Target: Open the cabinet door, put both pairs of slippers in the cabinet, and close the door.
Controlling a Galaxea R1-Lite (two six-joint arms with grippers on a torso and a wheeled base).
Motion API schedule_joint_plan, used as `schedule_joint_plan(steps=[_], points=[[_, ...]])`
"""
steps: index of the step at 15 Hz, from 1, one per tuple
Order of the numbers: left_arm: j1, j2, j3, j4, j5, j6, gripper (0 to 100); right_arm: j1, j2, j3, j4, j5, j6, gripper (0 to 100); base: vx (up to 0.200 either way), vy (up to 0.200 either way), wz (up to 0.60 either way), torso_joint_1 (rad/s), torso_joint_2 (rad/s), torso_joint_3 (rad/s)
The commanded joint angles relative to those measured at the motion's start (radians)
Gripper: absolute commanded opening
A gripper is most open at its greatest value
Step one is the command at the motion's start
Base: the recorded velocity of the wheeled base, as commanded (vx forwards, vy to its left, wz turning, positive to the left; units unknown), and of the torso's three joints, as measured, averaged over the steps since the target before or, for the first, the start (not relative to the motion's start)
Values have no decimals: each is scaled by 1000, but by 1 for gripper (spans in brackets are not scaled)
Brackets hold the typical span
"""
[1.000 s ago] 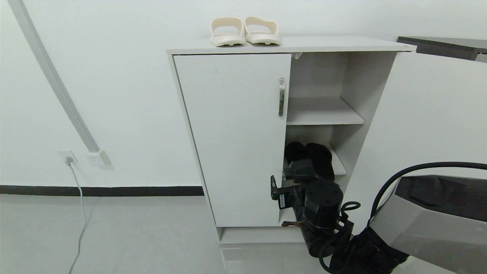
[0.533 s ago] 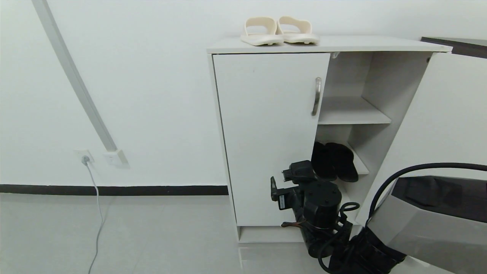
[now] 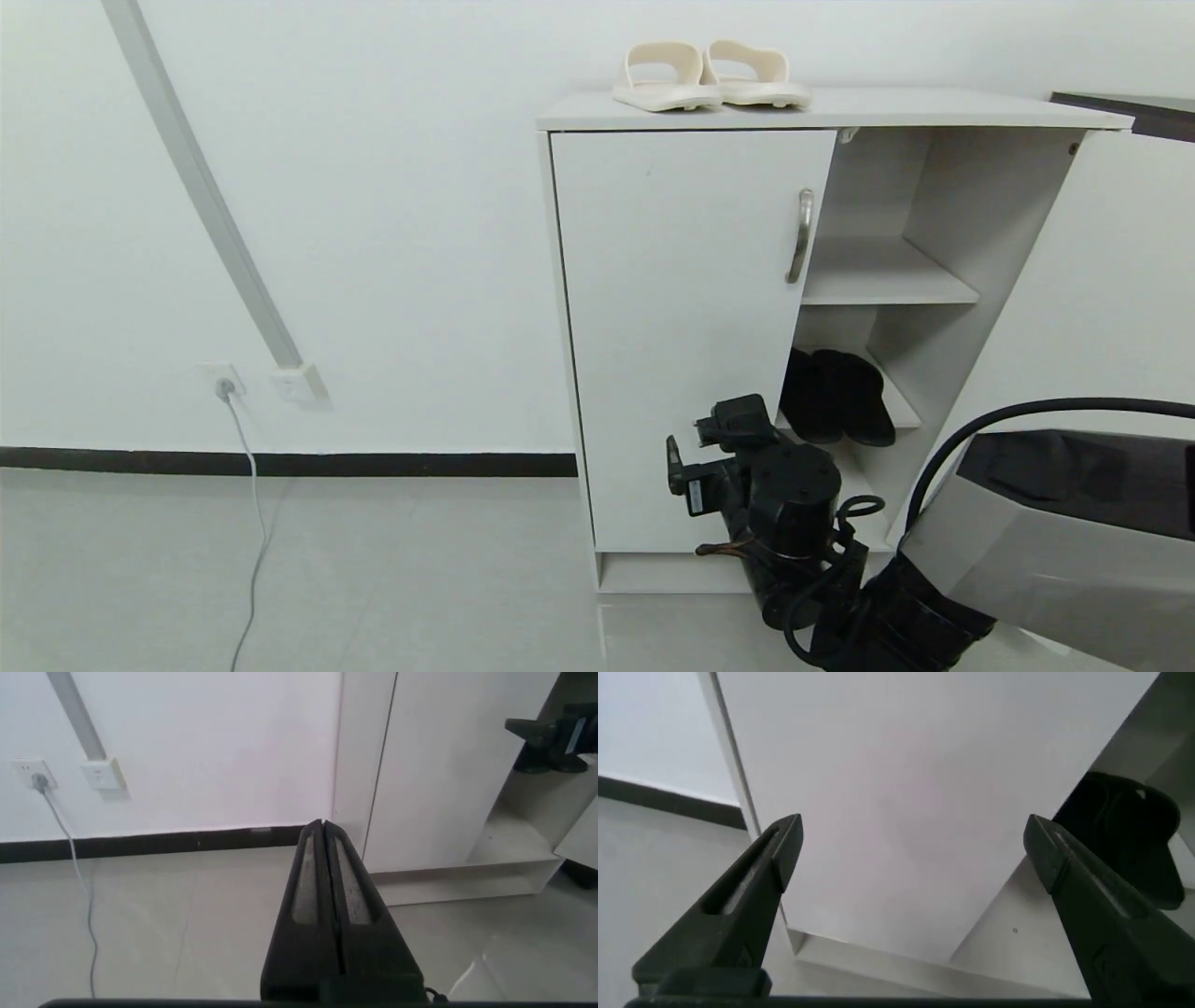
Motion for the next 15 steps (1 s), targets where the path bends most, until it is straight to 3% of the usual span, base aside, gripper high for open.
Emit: schedule_joint_plan(steps=[1,15], points=[[0,1,0,0,0,0,0,-2,2,4,1,-1,-2,100,0,0,0,0,0,0],[1,1,0,0,0,0,0,-3,4,13,-1,-1,-8,100,0,0,0,0,-11,-12]])
